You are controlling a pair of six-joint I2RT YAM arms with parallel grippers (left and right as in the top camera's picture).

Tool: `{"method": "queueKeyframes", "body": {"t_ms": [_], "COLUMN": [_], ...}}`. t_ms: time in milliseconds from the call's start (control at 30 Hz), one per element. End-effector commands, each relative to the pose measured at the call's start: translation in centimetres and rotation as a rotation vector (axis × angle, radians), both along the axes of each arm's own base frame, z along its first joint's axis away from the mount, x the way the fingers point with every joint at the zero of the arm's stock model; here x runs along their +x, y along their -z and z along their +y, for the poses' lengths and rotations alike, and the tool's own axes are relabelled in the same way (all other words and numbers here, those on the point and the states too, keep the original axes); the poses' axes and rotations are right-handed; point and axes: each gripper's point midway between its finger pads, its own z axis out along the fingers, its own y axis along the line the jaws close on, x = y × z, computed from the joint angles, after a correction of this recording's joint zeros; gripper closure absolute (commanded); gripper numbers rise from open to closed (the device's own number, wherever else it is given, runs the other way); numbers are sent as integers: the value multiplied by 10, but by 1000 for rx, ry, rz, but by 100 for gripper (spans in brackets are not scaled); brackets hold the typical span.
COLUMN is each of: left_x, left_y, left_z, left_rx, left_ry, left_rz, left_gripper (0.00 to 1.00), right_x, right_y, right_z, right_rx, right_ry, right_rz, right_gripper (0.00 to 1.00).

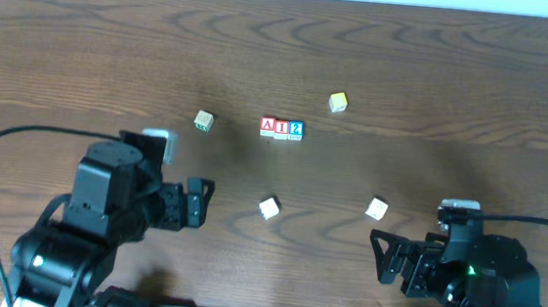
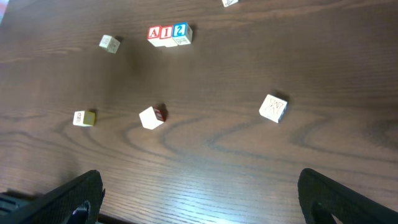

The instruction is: Spell out Ai2

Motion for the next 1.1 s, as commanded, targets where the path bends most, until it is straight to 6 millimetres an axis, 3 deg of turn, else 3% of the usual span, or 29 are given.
{"method": "queueKeyframes", "body": {"t_ms": [0, 100, 200, 367, 533, 667, 800, 1067], "left_x": [-7, -18, -25, -19, -7, -3, -3, 0], "left_y": [-14, -19, -7, 32, 80, 106, 123, 138], "left_z": [23, 38, 50, 62, 64, 66, 69, 70], "left_rx": [59, 119, 176, 198, 194, 195, 202, 206], "left_ry": [-69, -59, -54, -109, -121, -131, -144, -153], "left_rz": [-106, -216, -304, -366, -398, -396, -395, -405], "left_gripper": [5, 5, 4, 4, 5, 4, 4, 5], "right_x": [-2, -2, -2, -2, -2, -2, -2, -2], "right_y": [3, 3, 3, 3, 3, 3, 3, 3], "right_z": [3, 3, 3, 3, 3, 3, 3, 3], "right_rx": [11, 11, 11, 11, 11, 11, 11, 11], "right_ry": [-9, -9, -9, -9, -9, -9, -9, -9], "right_rz": [14, 14, 14, 14, 14, 14, 14, 14], "right_gripper": [1, 1, 1, 1, 1, 1, 1, 1]}}
